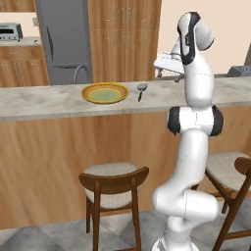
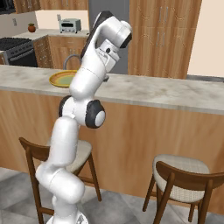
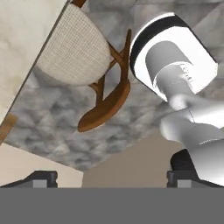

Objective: Take the fork and place it on the left side of the plate. Then take the spoon and place it on the right side of the plate. Make sure they're directly next to the plate.

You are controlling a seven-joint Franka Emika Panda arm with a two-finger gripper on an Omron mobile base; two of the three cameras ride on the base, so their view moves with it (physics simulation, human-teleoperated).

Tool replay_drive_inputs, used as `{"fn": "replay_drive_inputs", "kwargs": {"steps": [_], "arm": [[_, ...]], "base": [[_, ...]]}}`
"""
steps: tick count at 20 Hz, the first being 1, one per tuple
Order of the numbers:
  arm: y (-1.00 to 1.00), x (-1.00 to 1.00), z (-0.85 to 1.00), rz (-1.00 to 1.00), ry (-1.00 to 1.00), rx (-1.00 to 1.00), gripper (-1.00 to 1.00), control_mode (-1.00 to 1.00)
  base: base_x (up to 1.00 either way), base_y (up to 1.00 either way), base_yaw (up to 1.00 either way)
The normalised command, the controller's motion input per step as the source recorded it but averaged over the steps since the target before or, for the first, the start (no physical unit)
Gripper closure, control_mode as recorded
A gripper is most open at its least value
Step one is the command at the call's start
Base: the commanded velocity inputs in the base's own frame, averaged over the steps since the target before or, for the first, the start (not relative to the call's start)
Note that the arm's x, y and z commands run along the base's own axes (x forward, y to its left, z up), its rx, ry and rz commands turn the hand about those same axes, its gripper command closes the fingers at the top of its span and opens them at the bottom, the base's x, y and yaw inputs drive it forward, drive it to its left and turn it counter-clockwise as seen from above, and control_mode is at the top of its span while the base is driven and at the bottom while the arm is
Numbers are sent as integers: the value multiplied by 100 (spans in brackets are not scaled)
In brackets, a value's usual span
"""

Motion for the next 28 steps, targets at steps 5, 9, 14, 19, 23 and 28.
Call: {"fn": "replay_drive_inputs", "kwargs": {"steps": [5, 9, 14, 19, 23, 28], "arm": [[-1, -86, 9, -15, 7, 0, -100, -100], [10, -87, 17, -3, -7, -2, -100, -100], [10, -84, 10, 4, -26, -10, -100, -100], [1, -87, 10, 10, -32, -16, -100, -100], [1, -95, 2, 13, -36, -20, -100, -100], [6, -98, -1, 12, -35, -19, -100, -100]], "base": [[0, 0, 0], [0, 0, 0], [0, 0, 0], [0, 0, 0], [0, 0, 0], [0, 0, 0]]}}
